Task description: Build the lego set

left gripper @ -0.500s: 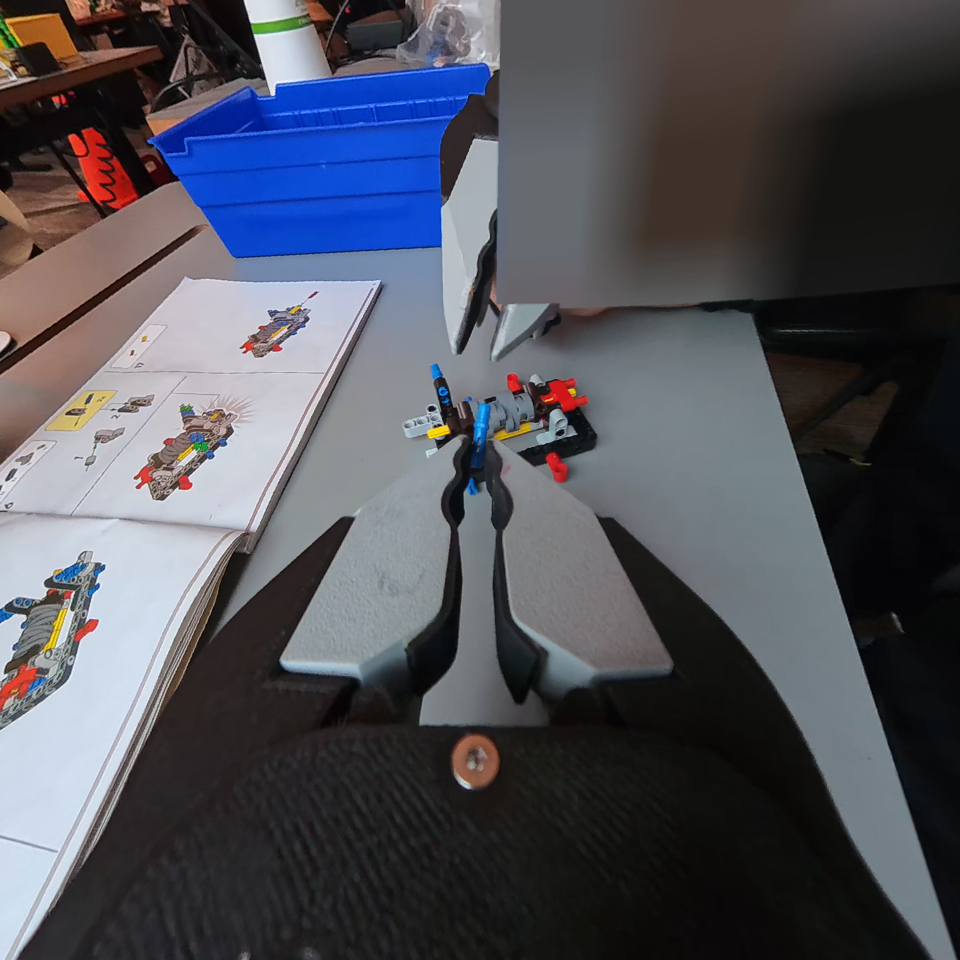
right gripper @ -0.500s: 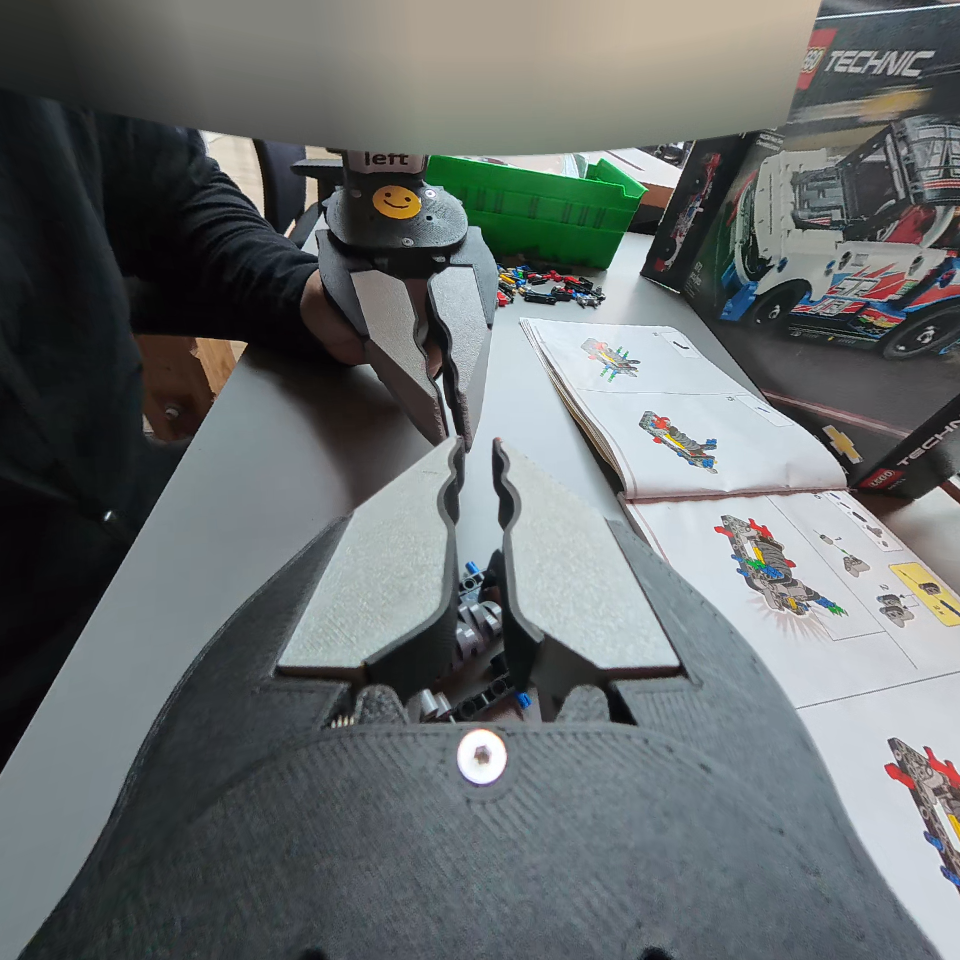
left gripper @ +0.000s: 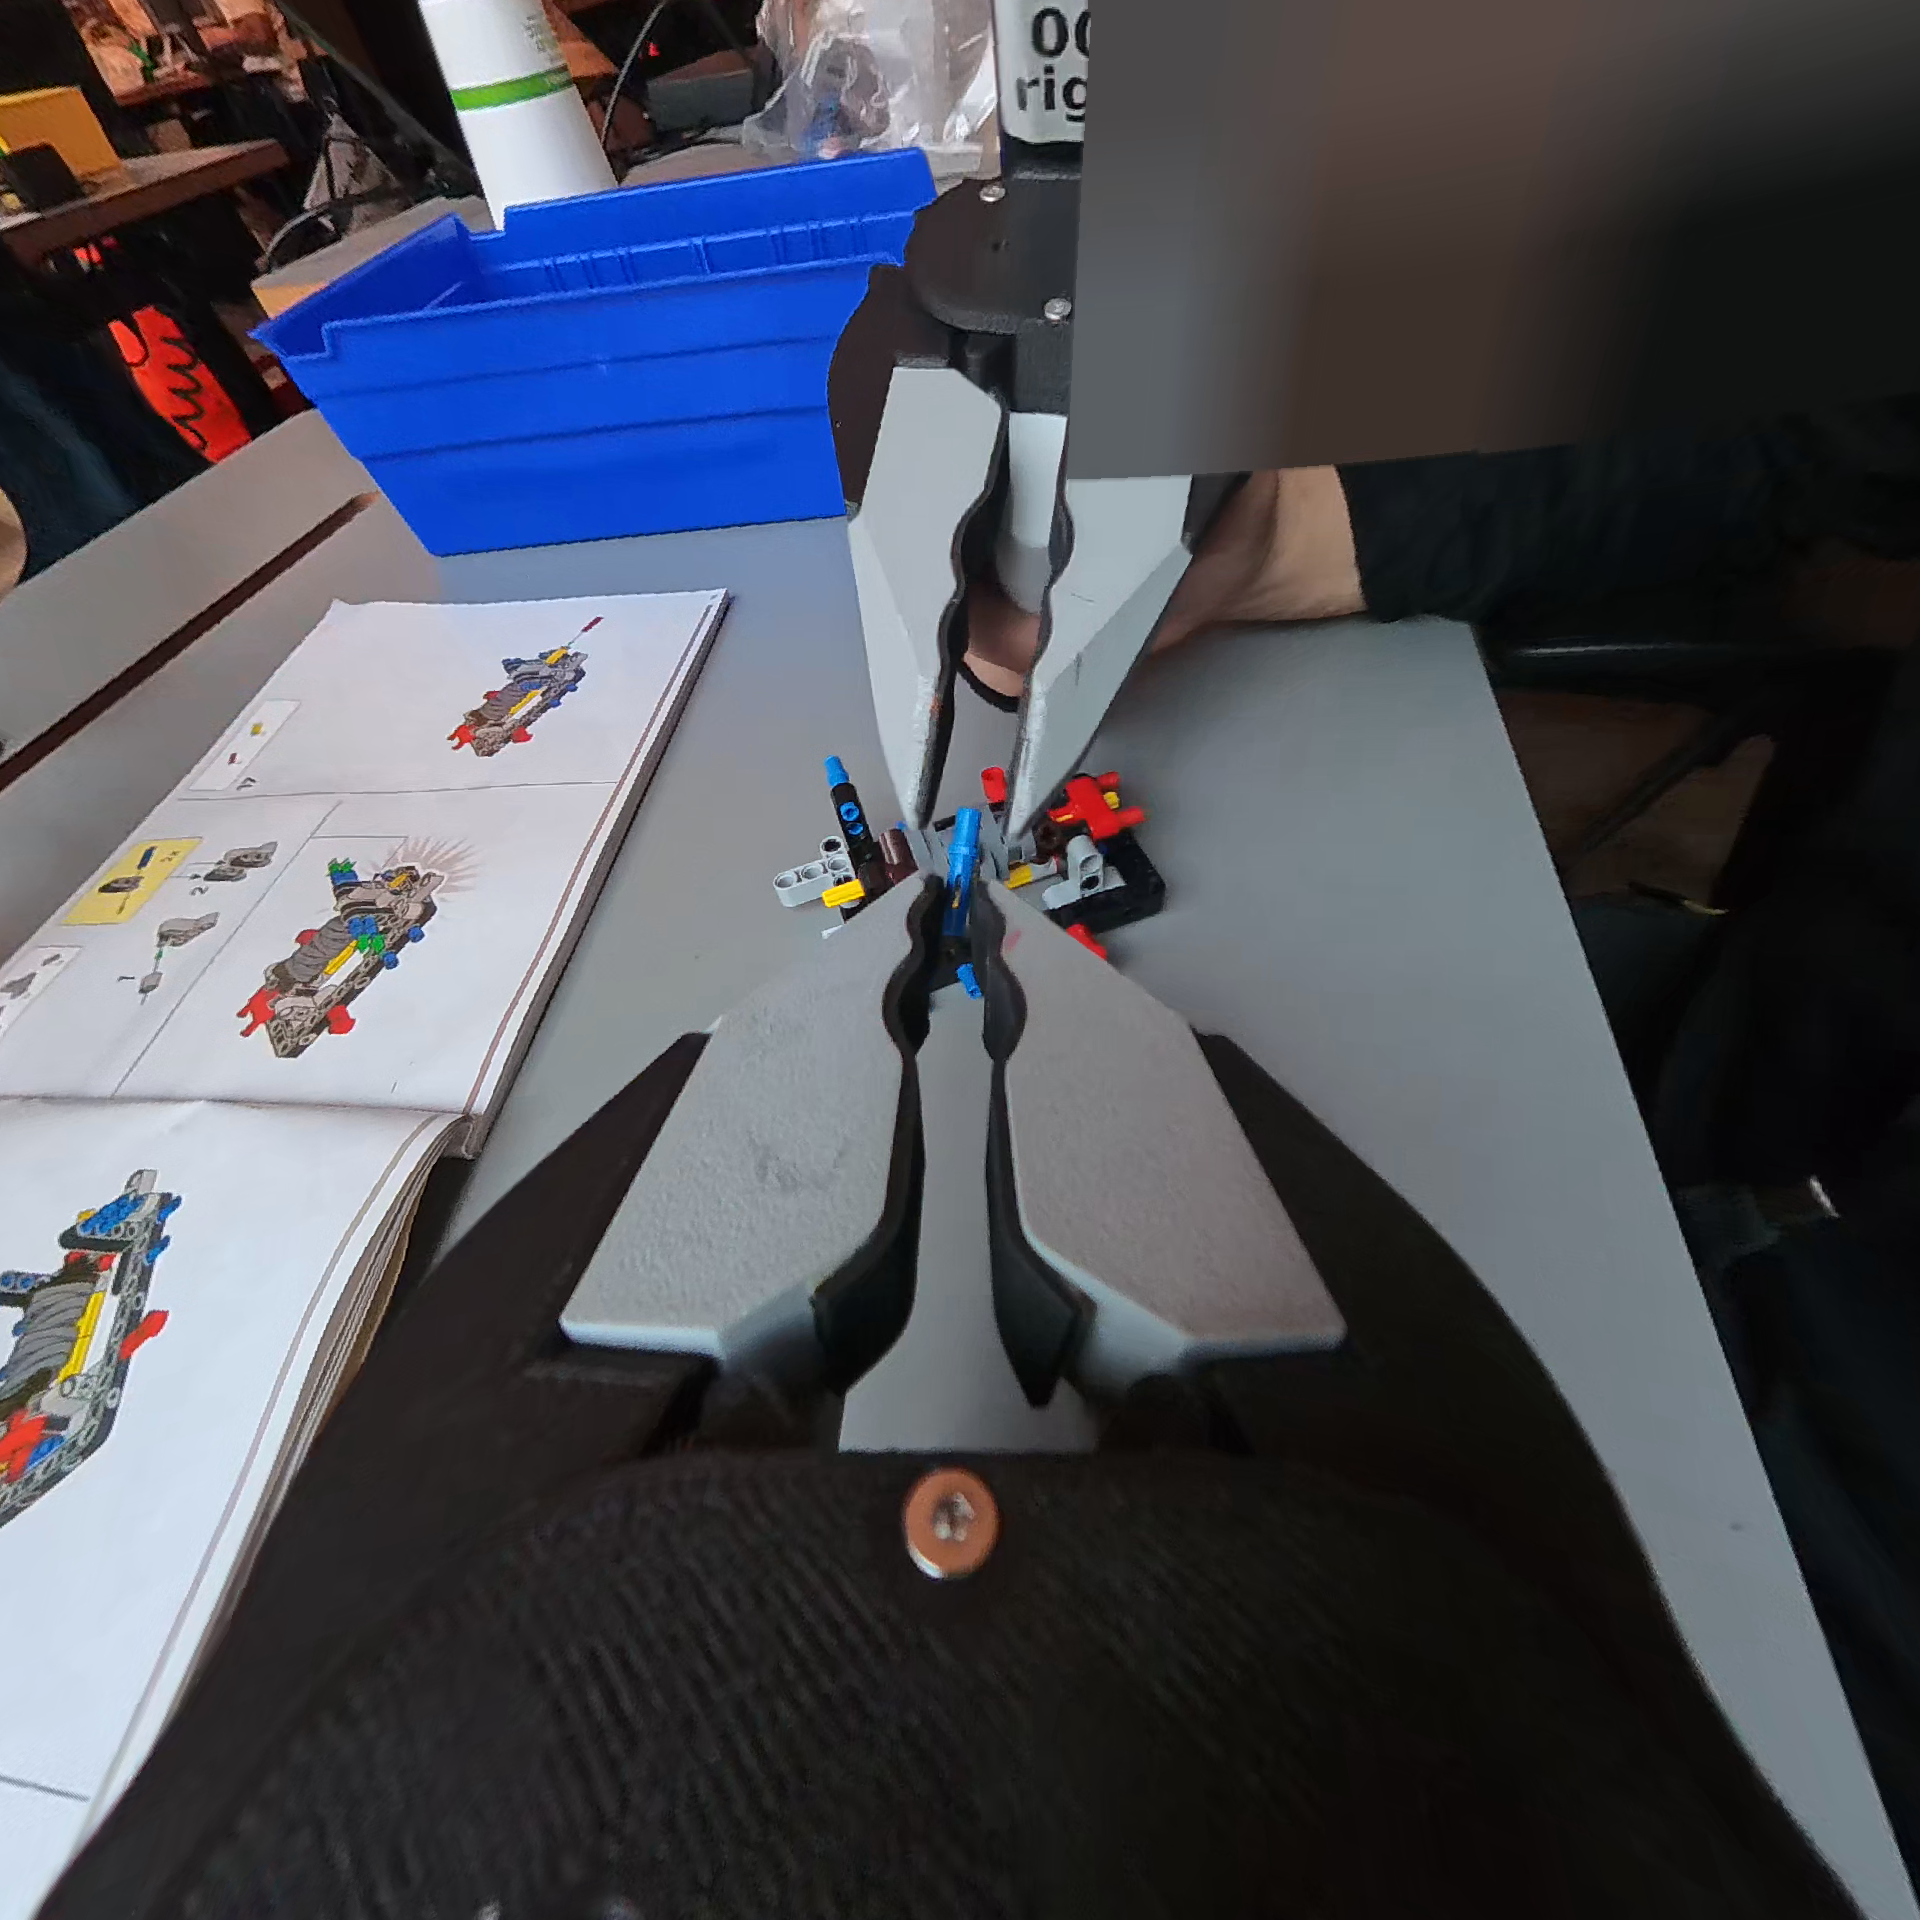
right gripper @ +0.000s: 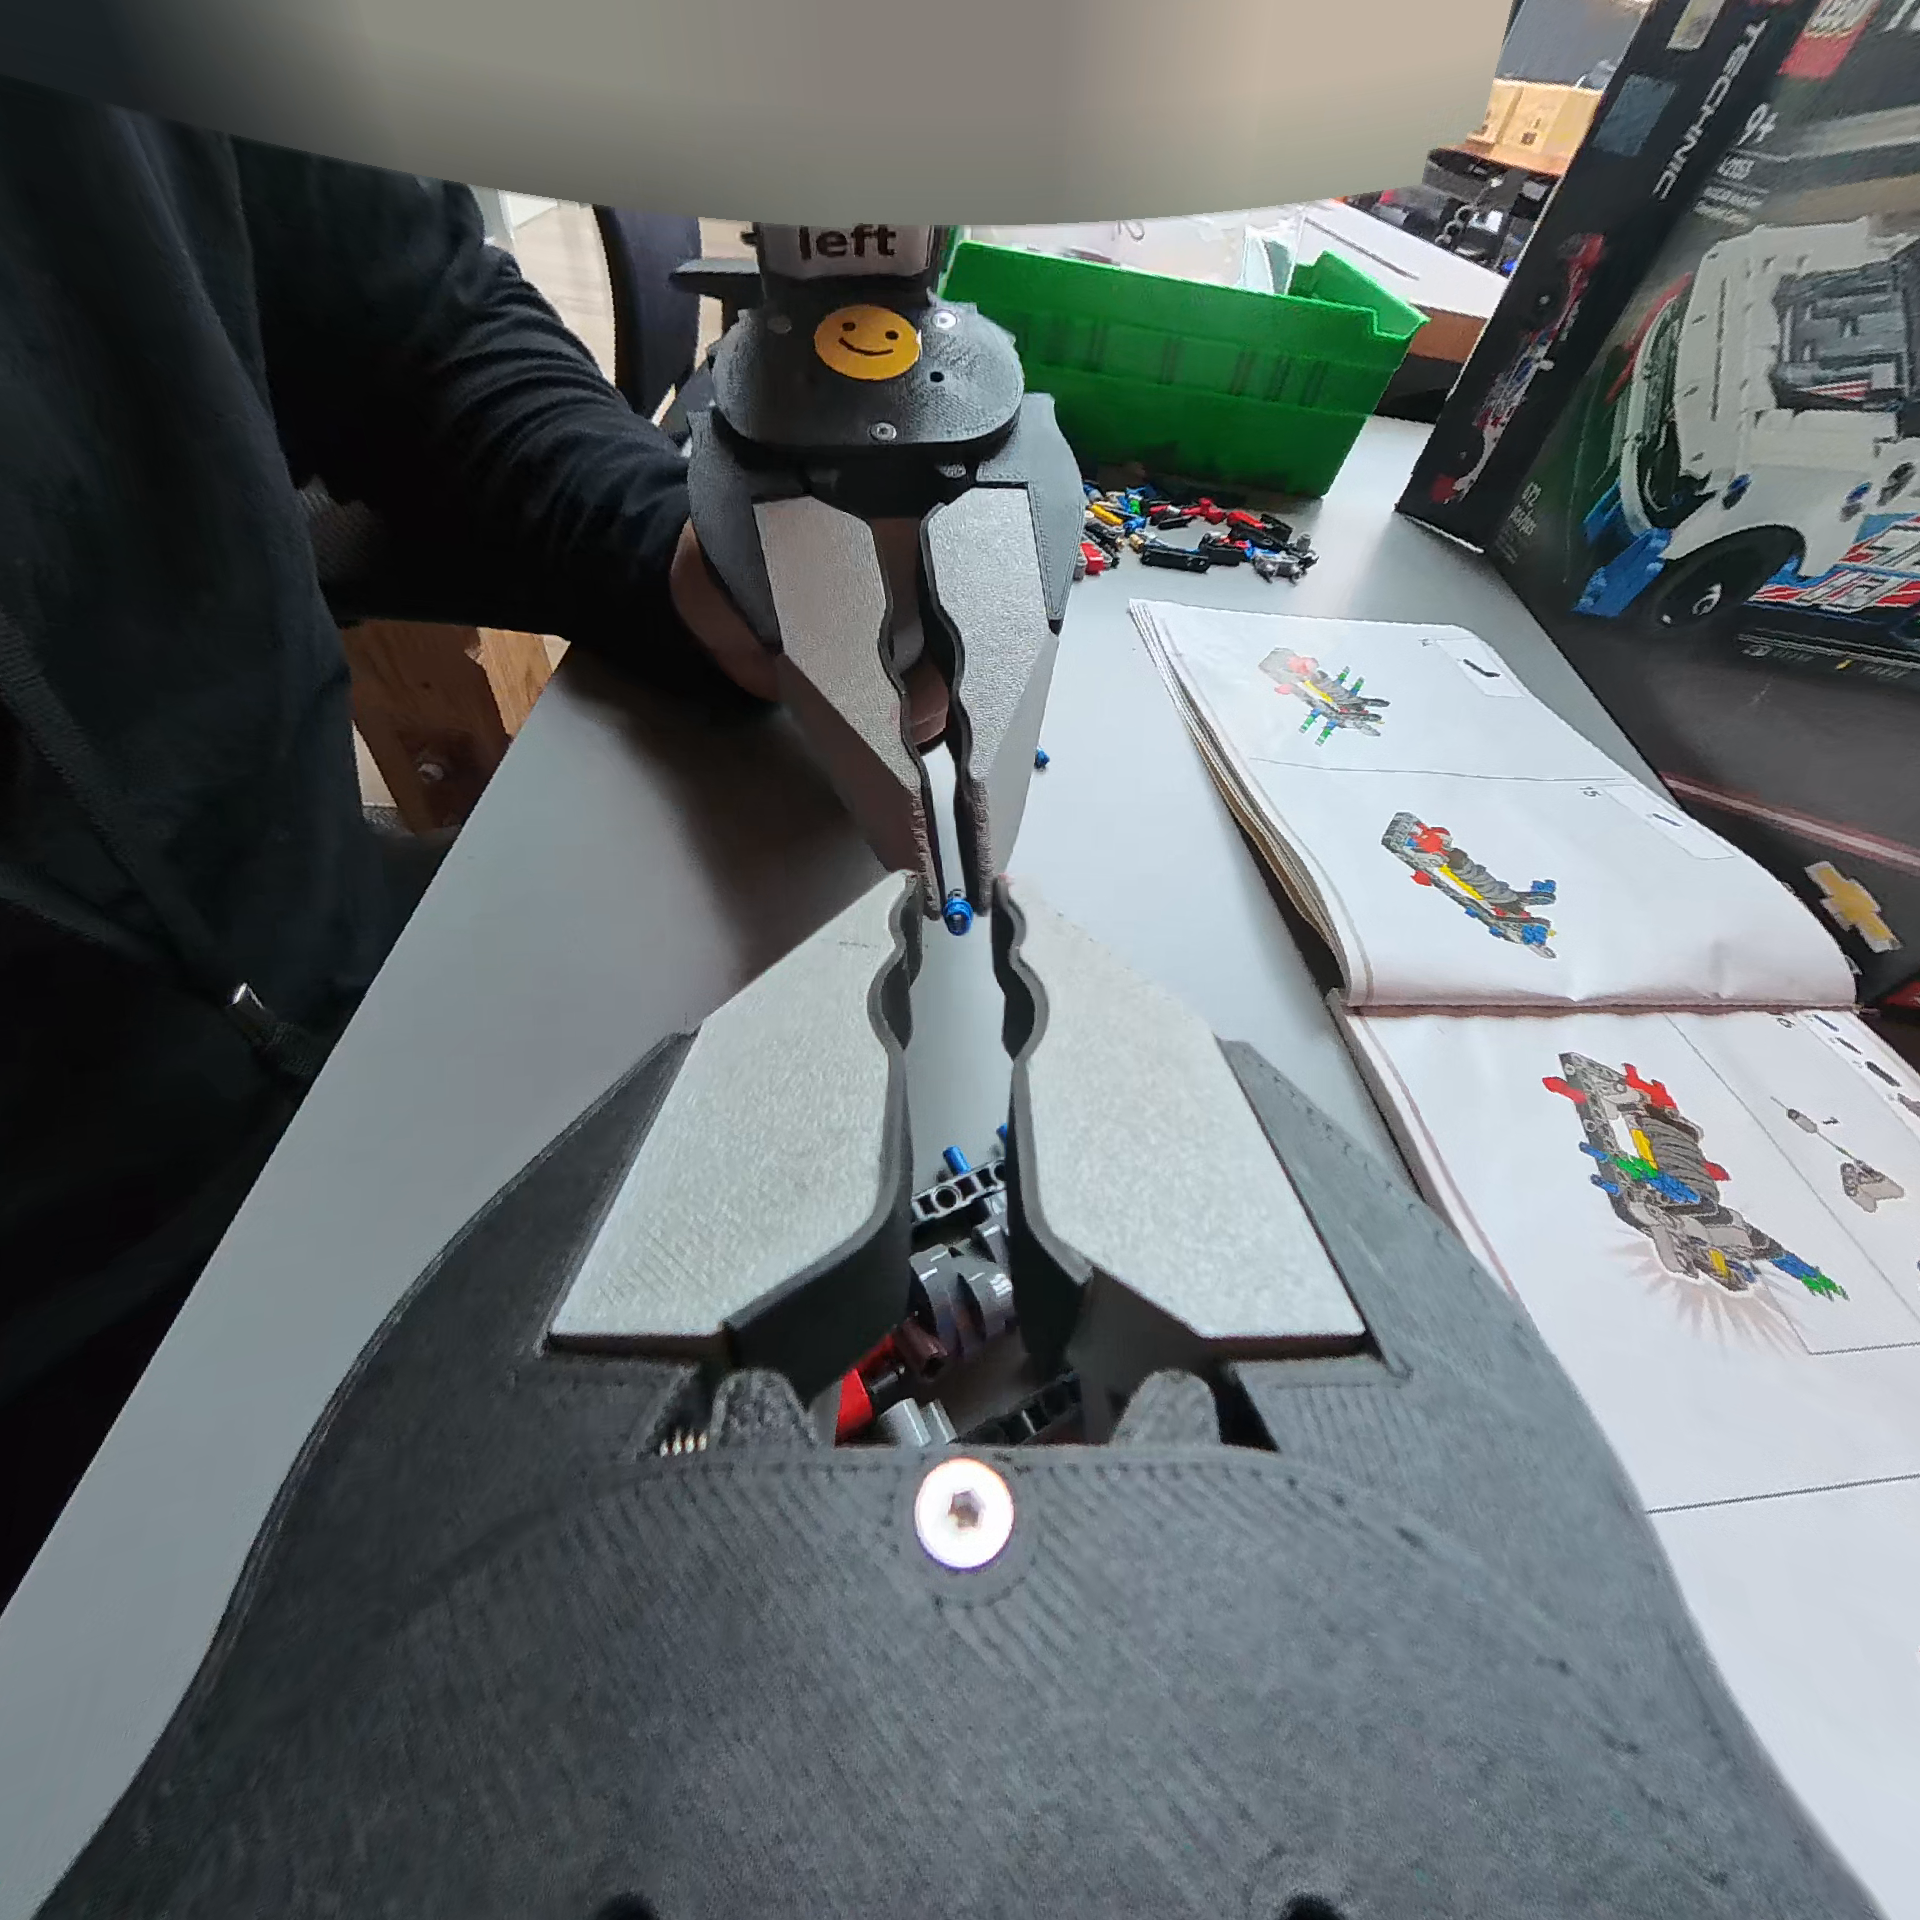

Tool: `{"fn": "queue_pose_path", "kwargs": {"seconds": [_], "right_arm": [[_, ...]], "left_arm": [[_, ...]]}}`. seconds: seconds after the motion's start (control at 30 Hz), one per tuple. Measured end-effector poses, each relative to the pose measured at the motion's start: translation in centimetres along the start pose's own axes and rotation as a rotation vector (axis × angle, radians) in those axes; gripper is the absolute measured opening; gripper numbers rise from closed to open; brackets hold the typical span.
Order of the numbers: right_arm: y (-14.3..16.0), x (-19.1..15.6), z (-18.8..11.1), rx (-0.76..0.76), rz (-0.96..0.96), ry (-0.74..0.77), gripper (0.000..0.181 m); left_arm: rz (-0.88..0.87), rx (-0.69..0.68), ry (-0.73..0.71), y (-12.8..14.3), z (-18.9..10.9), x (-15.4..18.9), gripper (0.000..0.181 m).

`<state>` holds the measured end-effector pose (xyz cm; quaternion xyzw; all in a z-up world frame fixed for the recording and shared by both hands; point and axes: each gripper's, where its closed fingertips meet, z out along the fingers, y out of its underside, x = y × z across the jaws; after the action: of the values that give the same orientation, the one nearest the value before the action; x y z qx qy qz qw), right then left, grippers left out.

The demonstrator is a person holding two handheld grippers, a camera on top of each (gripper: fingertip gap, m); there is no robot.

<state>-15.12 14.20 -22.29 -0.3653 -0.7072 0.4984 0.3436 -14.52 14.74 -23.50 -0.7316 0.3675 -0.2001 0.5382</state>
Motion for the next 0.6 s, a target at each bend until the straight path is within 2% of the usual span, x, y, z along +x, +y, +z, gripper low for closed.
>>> {"fn": "queue_pose_path", "kwargs": {"seconds": [0.27,0.6], "right_arm": [[0.69,-0.13,0.12,-0.046,-0.05,0.016,0.001],[0.6,-0.06,0.05,-0.044,-0.053,0.022,0.001]], "left_arm": [[0.032,0.0,-0.008,-0.11,-0.07,0.15,0.002],[0.02,0.014,-0.005,-0.3,-0.17,0.07,0.002]]}}
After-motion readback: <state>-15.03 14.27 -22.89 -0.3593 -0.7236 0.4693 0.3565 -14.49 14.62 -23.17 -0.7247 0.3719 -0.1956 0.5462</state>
